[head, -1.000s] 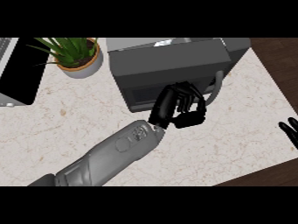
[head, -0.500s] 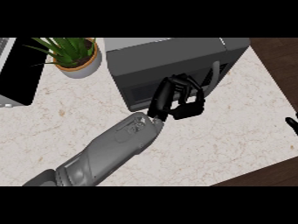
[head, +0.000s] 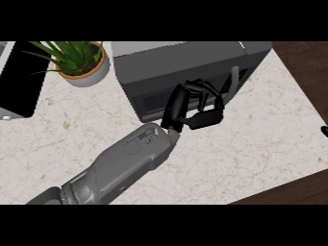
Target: Pick up the milk, place it into the microwave and close the microwave
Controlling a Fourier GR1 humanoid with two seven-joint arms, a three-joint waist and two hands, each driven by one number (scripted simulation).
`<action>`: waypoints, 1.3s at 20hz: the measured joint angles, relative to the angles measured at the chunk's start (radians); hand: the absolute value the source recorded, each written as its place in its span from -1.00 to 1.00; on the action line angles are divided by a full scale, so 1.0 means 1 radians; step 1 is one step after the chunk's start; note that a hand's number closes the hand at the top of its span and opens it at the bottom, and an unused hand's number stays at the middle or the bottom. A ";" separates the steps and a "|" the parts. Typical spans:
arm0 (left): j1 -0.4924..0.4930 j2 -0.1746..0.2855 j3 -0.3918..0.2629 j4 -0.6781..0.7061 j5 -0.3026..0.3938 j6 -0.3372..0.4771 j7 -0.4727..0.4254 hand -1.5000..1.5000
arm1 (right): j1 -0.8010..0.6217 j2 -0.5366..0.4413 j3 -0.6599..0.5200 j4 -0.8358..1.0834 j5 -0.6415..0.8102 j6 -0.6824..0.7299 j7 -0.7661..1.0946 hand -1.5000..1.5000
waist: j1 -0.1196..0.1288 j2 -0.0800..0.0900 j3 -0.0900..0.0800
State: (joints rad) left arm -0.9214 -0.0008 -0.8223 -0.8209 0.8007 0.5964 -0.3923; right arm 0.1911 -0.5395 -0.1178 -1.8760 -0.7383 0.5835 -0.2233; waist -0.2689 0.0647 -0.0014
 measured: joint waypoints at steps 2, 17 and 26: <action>-0.003 0.000 -0.006 0.004 0.009 0.005 -0.014 1.00 | -0.003 -0.004 -0.002 -0.004 -0.010 0.002 0.003 -1.00 | 0.000 0.001 0.001; -0.004 0.000 -0.027 0.014 0.080 0.040 -0.134 1.00 | -0.012 -0.048 0.011 -0.056 -0.078 0.053 0.031 -1.00 | -0.011 0.011 0.000; -0.007 0.000 -0.036 0.022 0.113 0.053 -0.189 1.00 | -0.014 -0.071 0.013 -0.079 -0.106 0.069 0.046 -1.00 | -0.019 0.016 0.000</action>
State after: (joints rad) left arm -0.9281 -0.0010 -0.8578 -0.7993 0.9142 0.6499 -0.5818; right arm 0.1773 -0.6107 -0.1045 -1.9549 -0.8446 0.6522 -0.1775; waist -0.2876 0.0804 -0.0010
